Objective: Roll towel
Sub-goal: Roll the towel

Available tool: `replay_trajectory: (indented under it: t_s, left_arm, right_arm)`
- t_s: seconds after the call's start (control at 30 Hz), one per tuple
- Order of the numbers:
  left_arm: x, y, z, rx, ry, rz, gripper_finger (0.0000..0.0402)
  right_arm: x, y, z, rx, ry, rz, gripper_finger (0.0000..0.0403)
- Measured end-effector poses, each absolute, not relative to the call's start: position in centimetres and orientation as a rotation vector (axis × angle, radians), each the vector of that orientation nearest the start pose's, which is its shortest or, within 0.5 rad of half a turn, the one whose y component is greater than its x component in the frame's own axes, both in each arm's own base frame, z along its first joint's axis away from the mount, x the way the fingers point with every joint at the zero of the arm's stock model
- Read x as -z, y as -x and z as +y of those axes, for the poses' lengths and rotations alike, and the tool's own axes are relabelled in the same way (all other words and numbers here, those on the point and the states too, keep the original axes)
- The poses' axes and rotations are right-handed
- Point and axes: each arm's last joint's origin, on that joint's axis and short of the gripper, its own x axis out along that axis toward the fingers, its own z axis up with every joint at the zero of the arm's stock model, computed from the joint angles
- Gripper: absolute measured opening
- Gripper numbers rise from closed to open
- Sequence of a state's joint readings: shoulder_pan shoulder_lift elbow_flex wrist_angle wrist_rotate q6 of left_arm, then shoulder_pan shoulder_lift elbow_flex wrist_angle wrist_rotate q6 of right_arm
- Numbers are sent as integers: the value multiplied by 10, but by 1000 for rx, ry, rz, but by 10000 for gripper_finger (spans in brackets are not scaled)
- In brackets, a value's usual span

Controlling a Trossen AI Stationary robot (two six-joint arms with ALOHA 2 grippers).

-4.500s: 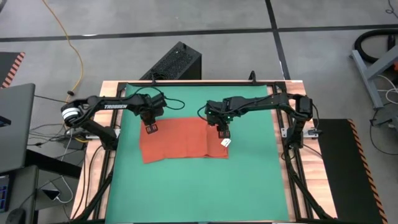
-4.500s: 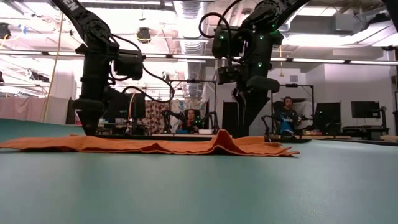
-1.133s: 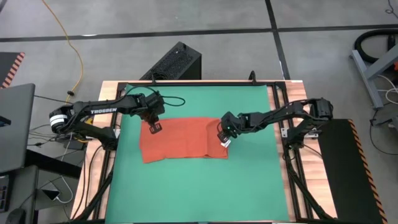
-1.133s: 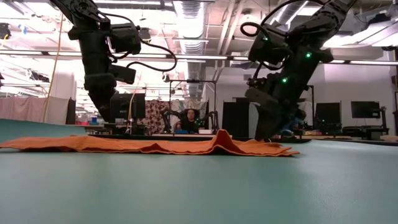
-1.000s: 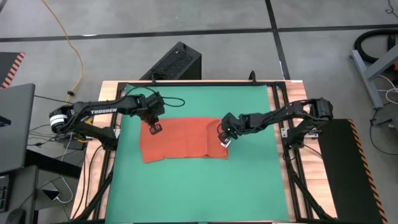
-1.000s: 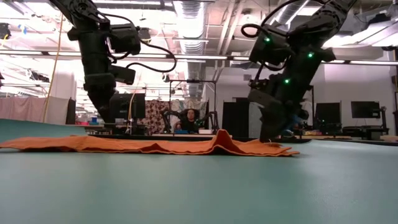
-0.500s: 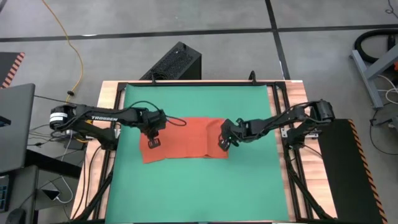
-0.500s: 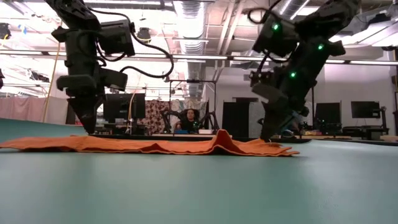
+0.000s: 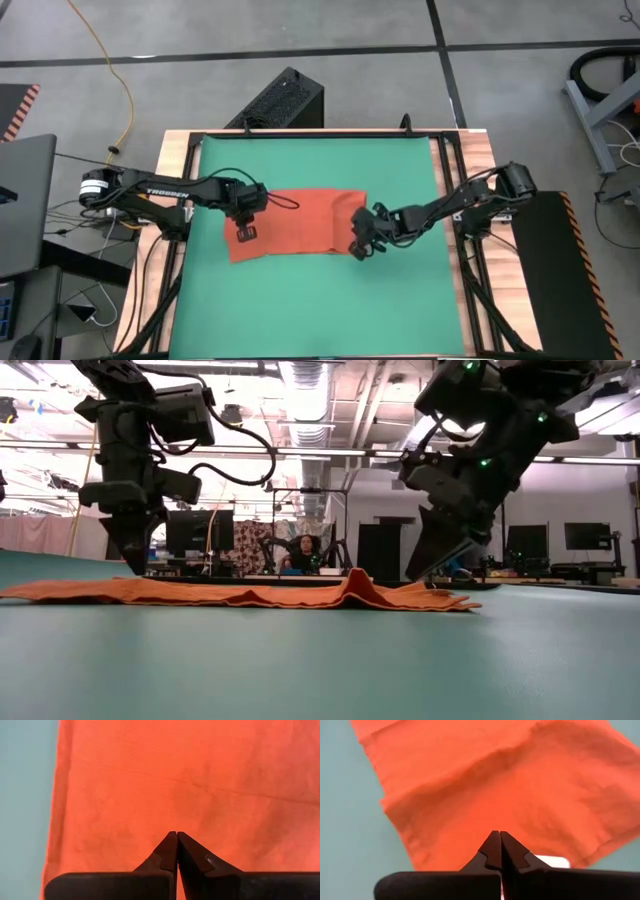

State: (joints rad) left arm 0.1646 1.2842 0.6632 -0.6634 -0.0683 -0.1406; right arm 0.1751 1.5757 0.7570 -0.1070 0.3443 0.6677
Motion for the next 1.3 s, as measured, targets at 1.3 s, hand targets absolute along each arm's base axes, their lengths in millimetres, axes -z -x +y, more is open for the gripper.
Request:
replay_trajectory:
  t_s: [1.3]
  left_arm:
    - [-165, -203, 39, -408, 84, 1400, 0]
  right_arm:
    - [-133, -236, 87, 680, -274, 1033, 11]
